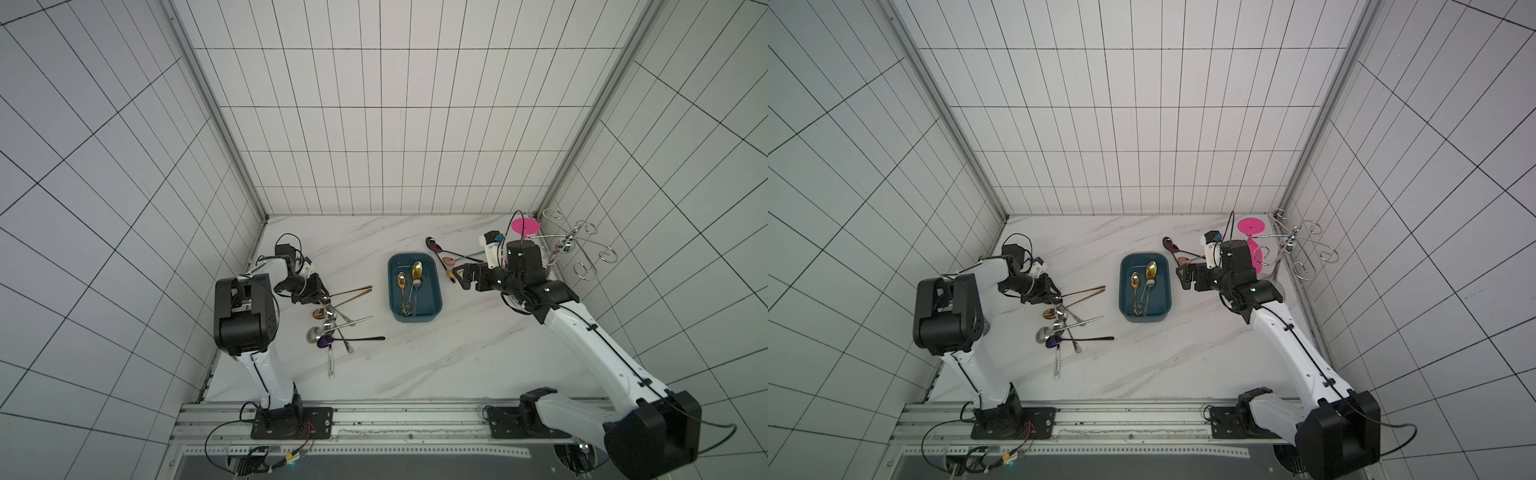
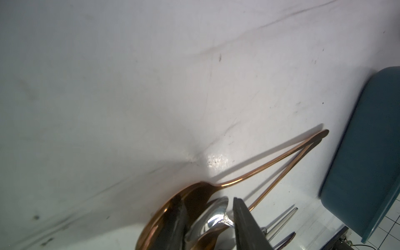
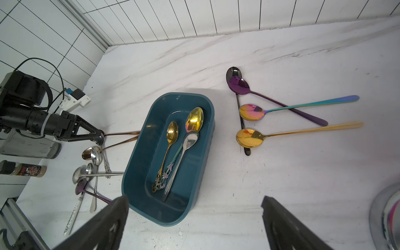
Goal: Put the spoon into the storage box
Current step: Pick up the spoon from the center of the board.
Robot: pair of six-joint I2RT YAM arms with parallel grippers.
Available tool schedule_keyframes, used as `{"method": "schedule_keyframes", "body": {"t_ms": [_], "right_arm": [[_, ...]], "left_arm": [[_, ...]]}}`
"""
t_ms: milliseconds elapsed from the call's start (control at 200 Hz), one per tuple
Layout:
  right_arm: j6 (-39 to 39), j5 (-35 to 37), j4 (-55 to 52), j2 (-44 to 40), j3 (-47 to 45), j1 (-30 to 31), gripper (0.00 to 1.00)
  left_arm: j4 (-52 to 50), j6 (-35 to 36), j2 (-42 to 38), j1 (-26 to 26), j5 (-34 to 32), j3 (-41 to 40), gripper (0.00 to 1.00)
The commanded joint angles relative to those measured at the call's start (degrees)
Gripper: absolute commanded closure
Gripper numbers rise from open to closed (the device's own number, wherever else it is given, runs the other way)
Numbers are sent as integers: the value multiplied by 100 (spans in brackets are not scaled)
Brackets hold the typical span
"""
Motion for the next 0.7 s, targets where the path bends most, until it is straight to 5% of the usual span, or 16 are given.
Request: {"method": "schedule_keyframes", "body": {"t_ms": [0,235,695], "right_arm": [[-28,-19,-68,-170,55,-58,0],[-36,-79,-77,-175,37,-67,0],[290,-942,71,417,468,74,0]], "left_arm": [[48,43,98,17,83,97,71],[72,13,-42,28,161,68,100],[235,-151,-1226,32,884,101,100]]}}
